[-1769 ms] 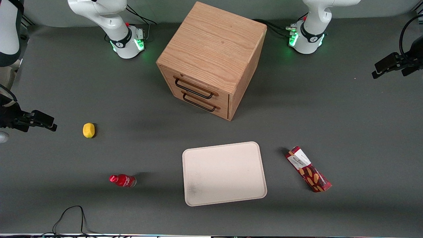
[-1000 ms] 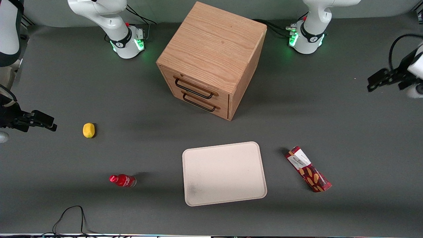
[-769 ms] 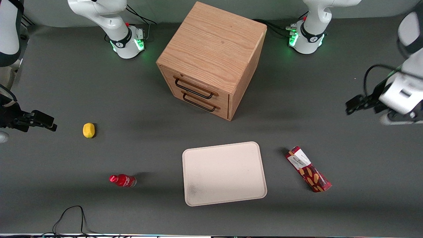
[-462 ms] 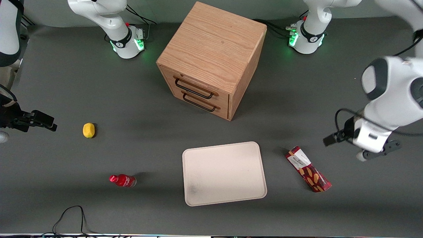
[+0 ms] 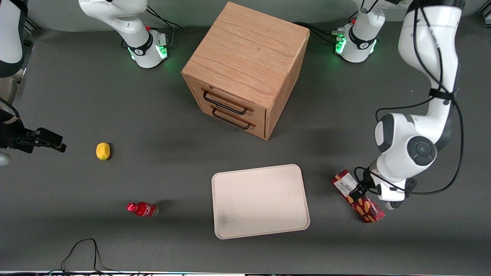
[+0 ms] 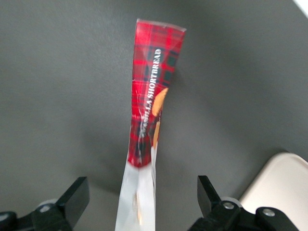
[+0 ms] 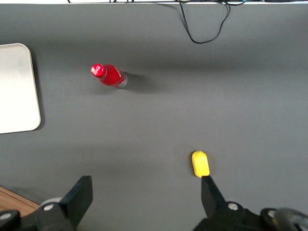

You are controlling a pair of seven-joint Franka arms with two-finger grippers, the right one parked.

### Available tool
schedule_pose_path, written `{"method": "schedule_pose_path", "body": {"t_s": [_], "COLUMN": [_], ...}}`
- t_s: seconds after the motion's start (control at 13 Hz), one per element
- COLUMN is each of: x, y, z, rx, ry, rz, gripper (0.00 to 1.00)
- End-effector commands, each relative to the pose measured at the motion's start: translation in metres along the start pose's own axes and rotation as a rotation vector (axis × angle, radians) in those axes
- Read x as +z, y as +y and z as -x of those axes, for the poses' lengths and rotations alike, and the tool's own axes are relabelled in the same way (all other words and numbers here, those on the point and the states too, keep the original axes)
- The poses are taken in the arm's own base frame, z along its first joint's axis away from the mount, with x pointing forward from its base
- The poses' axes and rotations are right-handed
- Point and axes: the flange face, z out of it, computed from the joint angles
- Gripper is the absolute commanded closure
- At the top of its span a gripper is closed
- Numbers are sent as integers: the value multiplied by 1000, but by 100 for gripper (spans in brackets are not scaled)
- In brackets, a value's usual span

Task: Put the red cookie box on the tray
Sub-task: 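Close the left gripper on the end of the red cookie box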

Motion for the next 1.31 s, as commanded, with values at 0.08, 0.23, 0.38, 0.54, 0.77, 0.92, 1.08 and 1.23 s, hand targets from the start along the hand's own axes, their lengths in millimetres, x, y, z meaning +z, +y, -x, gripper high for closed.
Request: {"method": "schedule_pose_path", "body": {"t_s": [0.08, 0.23, 0.38, 0.54, 0.77, 0.92, 1.08, 1.23], "x": [36, 33, 34, 33, 14, -32, -101, -169], "y": [-2, -7, -4, -3, 3, 14, 24, 43], "z": [-8, -17, -14, -13, -19, -24, -31, -22], "rx": [-19, 17, 17, 21, 34, 118, 202, 319], "ry": [8, 18, 15, 16, 30, 9, -18, -16], "rz": [-15, -15, -13, -11, -9, -25, -40, -18], "gripper": [24, 99, 100, 100, 100, 100, 100, 100]}}
